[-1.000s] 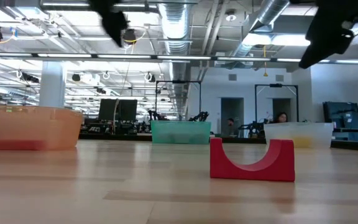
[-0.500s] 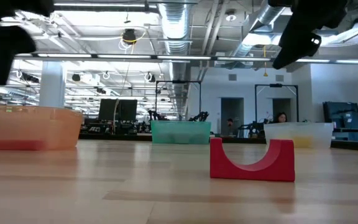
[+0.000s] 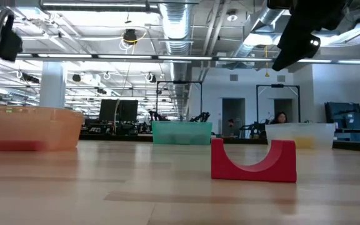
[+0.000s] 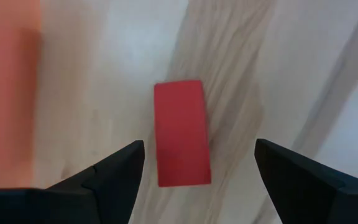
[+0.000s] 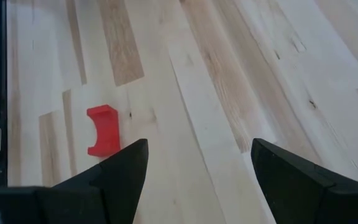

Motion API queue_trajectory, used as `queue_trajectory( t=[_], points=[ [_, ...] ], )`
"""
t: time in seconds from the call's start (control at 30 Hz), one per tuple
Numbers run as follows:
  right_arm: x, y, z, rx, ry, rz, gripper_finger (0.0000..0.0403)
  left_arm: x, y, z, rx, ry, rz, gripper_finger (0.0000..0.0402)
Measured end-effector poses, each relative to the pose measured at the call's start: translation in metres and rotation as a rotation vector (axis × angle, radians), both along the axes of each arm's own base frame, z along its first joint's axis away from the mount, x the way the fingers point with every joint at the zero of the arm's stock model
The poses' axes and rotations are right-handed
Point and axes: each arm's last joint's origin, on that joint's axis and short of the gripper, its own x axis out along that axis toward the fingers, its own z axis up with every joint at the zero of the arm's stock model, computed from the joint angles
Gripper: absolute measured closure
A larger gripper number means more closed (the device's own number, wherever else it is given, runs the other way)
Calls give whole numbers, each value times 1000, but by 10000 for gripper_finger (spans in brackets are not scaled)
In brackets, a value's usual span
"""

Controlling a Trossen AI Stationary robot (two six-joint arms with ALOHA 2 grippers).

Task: Sort & place blocks by color
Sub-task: Put the red block into the transparent orange bin

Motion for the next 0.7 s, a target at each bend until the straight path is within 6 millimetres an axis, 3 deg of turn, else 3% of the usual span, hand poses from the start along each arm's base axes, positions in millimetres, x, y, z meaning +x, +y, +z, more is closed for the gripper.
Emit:
queue_trajectory(
  t=[0.17, 0.4, 0.53, 0.7],
  points=[
    [-1, 2, 0, 19, 7, 17, 98, 4, -5, -16, 7, 49, -1, 111],
    [-1, 4, 0, 45, 17, 38, 98, 4, -6, -18, -9, 66, -1, 120],
    [-2, 5, 0, 45, 17, 40, 98, 5, -7, -17, -38, 85, -7, 178],
    [-2, 5, 0, 39, 17, 46, 98, 10, -1, -10, -89, 132, -48, 301]
  ],
)
